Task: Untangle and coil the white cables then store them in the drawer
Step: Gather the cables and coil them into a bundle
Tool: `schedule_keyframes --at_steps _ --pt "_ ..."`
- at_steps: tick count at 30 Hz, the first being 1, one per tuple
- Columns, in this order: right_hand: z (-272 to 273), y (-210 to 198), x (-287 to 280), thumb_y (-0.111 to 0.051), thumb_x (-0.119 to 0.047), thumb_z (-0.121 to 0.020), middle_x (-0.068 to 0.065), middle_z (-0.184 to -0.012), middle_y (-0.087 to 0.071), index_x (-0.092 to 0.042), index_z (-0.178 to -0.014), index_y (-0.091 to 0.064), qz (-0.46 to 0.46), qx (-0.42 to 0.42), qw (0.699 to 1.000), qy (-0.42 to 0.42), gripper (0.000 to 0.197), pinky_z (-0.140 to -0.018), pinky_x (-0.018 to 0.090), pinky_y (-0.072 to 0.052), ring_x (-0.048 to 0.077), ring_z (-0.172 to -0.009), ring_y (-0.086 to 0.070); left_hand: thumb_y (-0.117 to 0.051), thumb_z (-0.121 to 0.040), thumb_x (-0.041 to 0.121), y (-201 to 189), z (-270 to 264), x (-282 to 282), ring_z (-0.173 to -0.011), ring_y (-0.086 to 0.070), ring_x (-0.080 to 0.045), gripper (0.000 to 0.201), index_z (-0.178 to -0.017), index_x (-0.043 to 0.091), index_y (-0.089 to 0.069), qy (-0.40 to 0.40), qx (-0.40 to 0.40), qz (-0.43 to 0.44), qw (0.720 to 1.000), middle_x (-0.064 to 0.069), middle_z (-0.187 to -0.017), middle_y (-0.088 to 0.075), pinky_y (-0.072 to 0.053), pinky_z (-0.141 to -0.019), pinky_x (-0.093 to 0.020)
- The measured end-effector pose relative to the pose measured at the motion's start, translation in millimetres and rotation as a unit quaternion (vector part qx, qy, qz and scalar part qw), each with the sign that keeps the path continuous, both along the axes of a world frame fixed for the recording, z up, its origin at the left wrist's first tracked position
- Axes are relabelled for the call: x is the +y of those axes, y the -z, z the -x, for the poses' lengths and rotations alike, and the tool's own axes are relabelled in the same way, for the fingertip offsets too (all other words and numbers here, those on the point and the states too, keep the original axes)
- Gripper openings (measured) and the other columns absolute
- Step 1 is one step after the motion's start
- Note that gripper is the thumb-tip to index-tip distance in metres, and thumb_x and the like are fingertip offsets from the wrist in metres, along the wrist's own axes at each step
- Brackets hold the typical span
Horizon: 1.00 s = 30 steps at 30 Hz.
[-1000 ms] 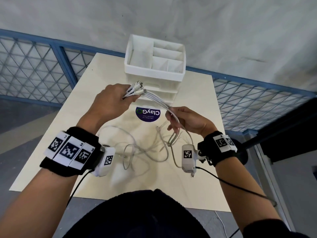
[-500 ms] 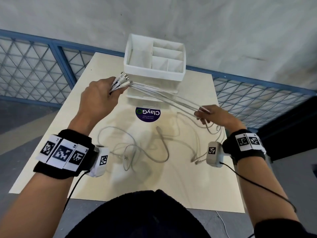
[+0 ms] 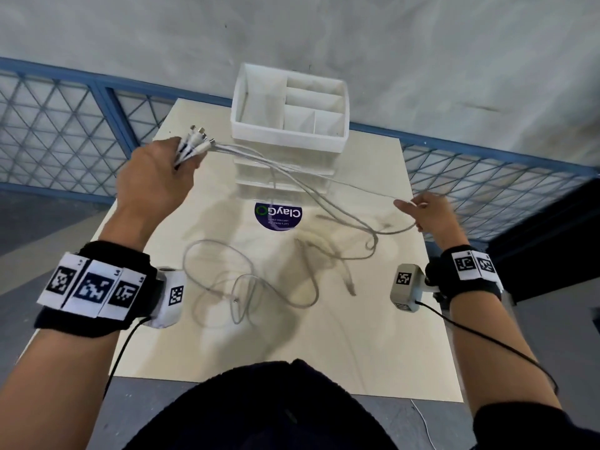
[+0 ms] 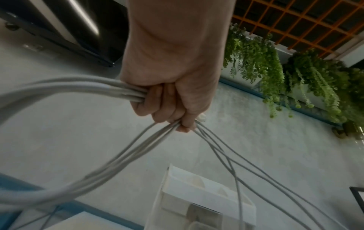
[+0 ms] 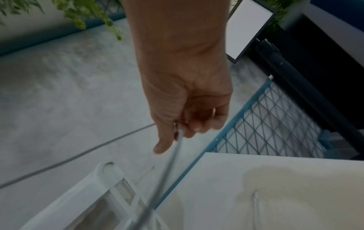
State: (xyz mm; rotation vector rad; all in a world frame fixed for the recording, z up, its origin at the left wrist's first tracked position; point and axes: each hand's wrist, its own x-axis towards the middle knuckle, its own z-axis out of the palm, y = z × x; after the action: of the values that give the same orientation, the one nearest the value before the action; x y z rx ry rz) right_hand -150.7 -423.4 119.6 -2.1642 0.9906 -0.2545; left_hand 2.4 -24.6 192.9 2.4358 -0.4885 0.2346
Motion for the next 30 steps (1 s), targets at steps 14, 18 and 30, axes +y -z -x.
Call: schedule_keyframes --at_steps 14,18,30 --pt "6 14 -9 -0.07 -0.028 -0.081 0.011 -0.091 -0.06 0.001 -0.104 -0.061 -0.038 -0.009 0.996 0.074 0.038 -0.076 0.039 -0.053 0.021 -0.079 -0.058 -0.049 -0.094 0.033 -10 3 -4 -0.087 -0.058 -0.048 0.038 -0.095 -0.003 -0.061 -0.024 -0.01 0.007 1.0 -0.032 -0.091 -0.063 -0.045 -0.07 -0.05" --pt "0 4 11 -0.086 -0.03 -0.062 0.015 -0.134 -0.044 -0.017 -0.141 -0.03 -0.024 0.321 0.939 -0.125 0.098 -0.101 0.046 -0.043 0.033 -0.12 -0.05 -0.045 -0.086 0.044 -19 18 -21 -0.083 -0.059 -0.046 0.045 -0.091 0.002 -0.06 0.06 0.002 -0.001 0.998 -0.027 -0.088 -0.065 -0.048 -0.068 -0.05" --pt "-39 -16 125 -0.073 -0.034 -0.07 0.016 -0.117 -0.064 -0.001 -0.126 -0.049 -0.381 -0.017 0.803 -0.457 0.069 -0.11 0.041 -0.037 0.024 -0.118 -0.057 -0.052 -0.092 0.034 -12 43 -25 -0.068 -0.05 -0.029 0.02 -0.077 0.02 -0.055 0.182 0.095 -0.039 0.978 0.002 -0.065 -0.053 -0.04 -0.063 -0.036"
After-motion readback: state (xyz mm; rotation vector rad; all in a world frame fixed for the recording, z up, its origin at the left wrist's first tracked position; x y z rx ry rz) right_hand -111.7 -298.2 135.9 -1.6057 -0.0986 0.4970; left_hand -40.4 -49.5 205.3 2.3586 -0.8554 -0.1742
